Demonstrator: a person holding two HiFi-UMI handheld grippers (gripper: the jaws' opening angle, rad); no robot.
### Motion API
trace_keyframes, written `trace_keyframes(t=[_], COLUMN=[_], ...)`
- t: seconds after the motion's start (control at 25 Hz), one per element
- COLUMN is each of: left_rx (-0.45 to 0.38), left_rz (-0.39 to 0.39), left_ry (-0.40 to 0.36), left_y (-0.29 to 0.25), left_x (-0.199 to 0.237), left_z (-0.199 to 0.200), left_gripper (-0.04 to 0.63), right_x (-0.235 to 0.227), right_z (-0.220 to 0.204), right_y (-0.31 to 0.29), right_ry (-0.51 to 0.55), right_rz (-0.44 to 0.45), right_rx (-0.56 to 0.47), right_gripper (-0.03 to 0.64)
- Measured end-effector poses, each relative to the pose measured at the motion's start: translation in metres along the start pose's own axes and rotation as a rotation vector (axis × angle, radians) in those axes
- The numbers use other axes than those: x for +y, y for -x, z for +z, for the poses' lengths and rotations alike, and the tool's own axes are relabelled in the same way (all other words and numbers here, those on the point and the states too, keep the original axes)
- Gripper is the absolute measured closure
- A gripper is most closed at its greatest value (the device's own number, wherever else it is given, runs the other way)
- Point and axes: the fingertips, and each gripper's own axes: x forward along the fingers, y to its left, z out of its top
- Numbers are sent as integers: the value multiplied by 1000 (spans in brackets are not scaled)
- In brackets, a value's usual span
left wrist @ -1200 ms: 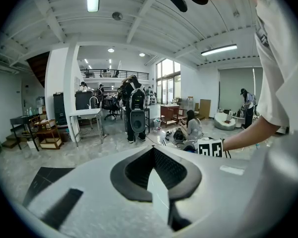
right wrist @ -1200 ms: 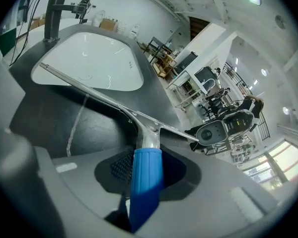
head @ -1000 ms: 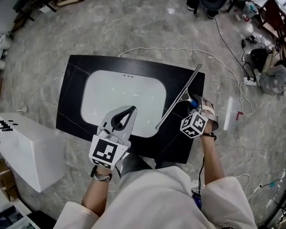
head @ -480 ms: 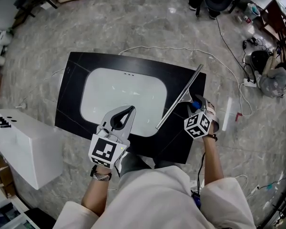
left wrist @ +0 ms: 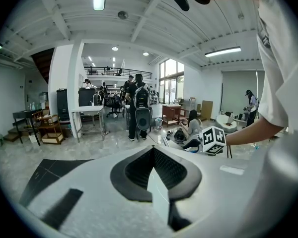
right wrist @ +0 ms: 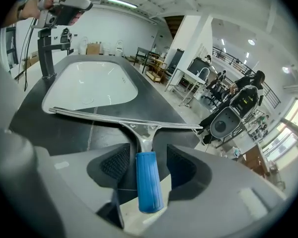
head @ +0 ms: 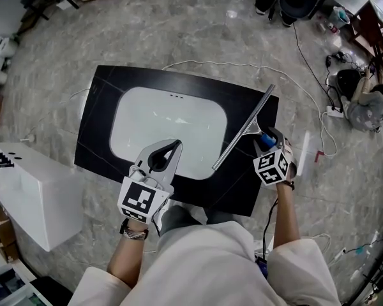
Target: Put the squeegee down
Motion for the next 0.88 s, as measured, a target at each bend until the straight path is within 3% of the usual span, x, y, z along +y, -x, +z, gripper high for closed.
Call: trace_keyframes(t=[0.36, 0.88], left_rx=[-28, -151], left_rz=[-41, -68], left_ry=[-3, -143], left_y=[17, 72], left_x=[-4, -7], left_z=[3, 63], left_gripper=[597, 597], right_x=[-7, 3], right_z=[26, 86], right_y=[47, 163], right_ry=[-104, -280], right_rz=[-78, -177], right_rx=[-71, -231], right_gripper=[391, 446])
